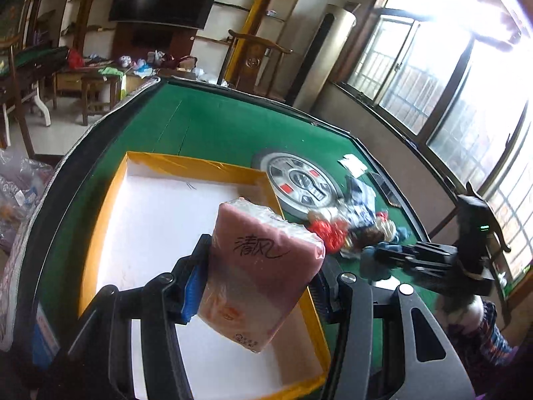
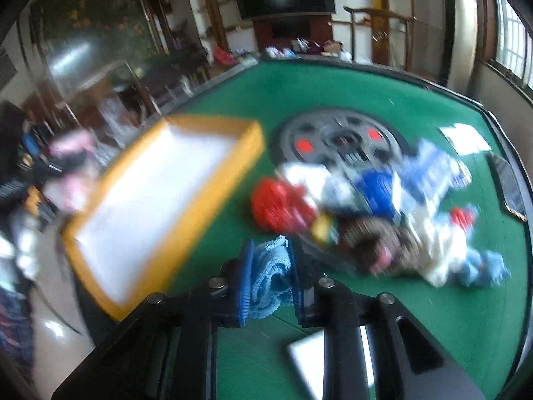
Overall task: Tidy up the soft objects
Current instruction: 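Release the pink pack into the tray with the left tool while the right tool drops the towel, then grasp the red plastic bag bundle with the left tool, then carry the red bag toward the tray with the left tool while the right tool grasps the brown knit ball, then release the red bag in the tray with the left tool while the right tool drops the knit ball, then grasp the blue tissue pack from the pile with the right tool, then grasp the white cloth with the left tool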
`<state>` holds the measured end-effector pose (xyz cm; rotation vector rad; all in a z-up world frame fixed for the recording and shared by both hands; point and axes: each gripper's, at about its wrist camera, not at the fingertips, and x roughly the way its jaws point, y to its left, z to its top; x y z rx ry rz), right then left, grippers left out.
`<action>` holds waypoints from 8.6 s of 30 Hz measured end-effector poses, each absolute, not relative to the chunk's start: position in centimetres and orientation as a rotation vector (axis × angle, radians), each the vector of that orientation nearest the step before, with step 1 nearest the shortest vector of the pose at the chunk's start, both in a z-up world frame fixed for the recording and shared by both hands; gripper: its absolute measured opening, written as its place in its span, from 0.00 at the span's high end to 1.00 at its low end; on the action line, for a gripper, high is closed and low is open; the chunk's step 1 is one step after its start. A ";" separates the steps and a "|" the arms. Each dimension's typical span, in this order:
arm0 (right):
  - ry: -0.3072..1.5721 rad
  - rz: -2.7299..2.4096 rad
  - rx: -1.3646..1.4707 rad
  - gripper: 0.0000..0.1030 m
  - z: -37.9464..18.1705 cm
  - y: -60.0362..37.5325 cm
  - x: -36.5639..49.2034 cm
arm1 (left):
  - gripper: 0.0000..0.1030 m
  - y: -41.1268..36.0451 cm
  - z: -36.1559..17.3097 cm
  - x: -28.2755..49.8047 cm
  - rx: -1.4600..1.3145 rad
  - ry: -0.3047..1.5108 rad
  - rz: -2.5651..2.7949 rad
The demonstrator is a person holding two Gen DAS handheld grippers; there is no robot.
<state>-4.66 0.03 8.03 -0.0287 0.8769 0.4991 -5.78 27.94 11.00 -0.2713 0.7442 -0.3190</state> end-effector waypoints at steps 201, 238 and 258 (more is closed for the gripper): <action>0.969 0.310 0.140 0.44 6.9 -5.1 4.9 | 0.29 29.7 7.0 -10.6 -0.612 0.745 -0.168; 0.910 0.591 -0.379 0.41 3.5 0.9 -4.6 | 0.29 19.7 8.1 -7.3 -0.383 0.855 -0.302; 0.833 0.444 0.261 0.52 3.3 -14.3 -4.2 | 0.29 8.9 2.9 6.1 -0.195 1.037 -0.170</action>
